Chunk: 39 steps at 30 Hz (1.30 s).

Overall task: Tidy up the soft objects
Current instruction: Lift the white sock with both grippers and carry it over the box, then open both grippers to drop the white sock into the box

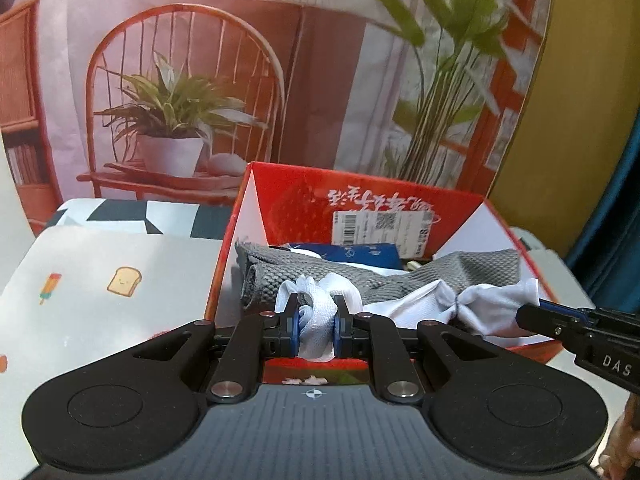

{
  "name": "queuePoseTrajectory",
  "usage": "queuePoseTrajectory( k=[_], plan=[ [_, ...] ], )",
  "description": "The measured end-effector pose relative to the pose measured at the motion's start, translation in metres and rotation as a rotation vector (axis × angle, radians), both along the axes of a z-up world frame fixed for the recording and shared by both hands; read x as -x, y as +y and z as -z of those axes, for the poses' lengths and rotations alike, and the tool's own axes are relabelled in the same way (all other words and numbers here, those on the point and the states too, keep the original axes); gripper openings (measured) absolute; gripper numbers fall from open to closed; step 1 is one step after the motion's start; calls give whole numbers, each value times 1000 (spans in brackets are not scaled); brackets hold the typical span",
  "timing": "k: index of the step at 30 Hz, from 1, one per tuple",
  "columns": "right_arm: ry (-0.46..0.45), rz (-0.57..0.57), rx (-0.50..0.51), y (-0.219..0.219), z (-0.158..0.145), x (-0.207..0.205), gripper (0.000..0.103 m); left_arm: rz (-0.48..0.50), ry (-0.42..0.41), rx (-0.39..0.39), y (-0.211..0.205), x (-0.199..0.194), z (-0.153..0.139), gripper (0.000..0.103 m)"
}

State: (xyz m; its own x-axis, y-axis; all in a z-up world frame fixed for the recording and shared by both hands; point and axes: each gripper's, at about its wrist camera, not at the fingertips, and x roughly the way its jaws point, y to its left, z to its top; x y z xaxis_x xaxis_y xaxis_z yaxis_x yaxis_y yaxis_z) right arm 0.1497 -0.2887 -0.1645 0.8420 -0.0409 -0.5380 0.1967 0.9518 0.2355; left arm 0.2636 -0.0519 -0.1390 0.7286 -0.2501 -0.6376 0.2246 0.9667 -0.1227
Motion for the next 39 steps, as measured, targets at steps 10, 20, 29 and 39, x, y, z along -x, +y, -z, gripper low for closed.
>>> queuePoseTrajectory(
  k=[10,20,29,39],
  plan=[
    [70,76,-80,-17,29,-22,10,-17,71,-39,4,-30,17,16],
    [66,76,0,-13,27,-17,12,57,-20,-66,0,-15,14,39],
    [-9,35,157,4,17,6,27,82,-152,-54,1,18,-5,95],
    [-144,30,216,6,3,44,102,72,-218,-58,11,55,-13,103]
  ],
)
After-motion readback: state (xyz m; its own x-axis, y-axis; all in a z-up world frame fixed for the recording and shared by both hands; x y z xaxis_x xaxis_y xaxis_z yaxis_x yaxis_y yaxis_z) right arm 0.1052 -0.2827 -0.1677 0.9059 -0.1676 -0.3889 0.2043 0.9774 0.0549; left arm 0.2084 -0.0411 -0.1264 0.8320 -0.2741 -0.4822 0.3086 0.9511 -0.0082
